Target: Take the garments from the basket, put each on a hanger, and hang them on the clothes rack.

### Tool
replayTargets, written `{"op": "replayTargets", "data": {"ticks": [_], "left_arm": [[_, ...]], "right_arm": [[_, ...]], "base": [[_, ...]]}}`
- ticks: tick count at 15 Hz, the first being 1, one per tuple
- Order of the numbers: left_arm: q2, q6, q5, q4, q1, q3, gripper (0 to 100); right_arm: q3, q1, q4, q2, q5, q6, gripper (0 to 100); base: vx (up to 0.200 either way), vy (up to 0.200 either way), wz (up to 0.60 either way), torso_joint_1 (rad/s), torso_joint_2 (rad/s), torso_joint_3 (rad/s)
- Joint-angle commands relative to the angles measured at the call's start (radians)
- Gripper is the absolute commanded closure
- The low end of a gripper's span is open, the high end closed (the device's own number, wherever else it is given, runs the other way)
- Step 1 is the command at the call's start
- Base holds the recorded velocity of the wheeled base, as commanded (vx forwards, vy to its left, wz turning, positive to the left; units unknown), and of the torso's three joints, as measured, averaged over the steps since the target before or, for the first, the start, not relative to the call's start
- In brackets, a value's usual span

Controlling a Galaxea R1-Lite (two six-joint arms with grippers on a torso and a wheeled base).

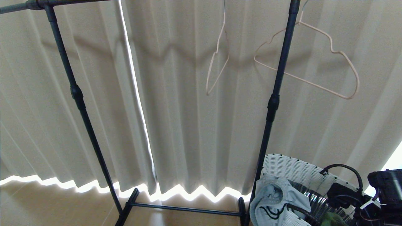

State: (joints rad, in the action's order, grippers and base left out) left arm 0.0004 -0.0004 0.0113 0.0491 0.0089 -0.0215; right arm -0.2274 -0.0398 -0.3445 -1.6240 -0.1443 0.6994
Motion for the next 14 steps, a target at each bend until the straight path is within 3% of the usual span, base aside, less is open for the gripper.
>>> {"op": "replayTargets", "data": {"ticks": [1,2,6,8,12,14], "left_arm": [[0.000,-0.001,-0.001,0.000,0.000,0.000,0],[0.000,-0.001,-0.001,0.000,0.000,0.000,0],[0.000,-0.001,-0.001,0.000,0.000,0.000,0],[0.000,-0.001,-0.001,0.000,0.000,0.000,0],[0.000,0.000,0.001,0.000,0.000,0.000,0],[0.000,0.000,0.001,0.000,0.000,0.000,0]], "right_arm": [[-0.001,0.000,-0.007,-0.010,0.000,0.000,0],[0.002,0.000,-0.024,-0.007,0.000,0.000,100],[0.022,0.001,-0.097,0.000,0.003,0.000,100],[0.085,0.000,-0.208,0.061,0.006,0.000,100],[0.125,0.000,-0.257,0.259,0.020,-0.012,100],[0.114,0.000,-0.249,0.366,0.052,-0.069,100]], "base": [[0.000,0.000,0.00,0.000,0.00,0.000],[0.000,0.000,0.00,0.000,0.00,0.000],[0.000,0.000,0.00,0.000,0.00,0.000],[0.000,0.000,0.00,0.000,0.00,0.000],[0.000,0.000,0.00,0.000,0.00,0.000],[0.000,0.000,0.00,0.000,0.00,0.000]]}}
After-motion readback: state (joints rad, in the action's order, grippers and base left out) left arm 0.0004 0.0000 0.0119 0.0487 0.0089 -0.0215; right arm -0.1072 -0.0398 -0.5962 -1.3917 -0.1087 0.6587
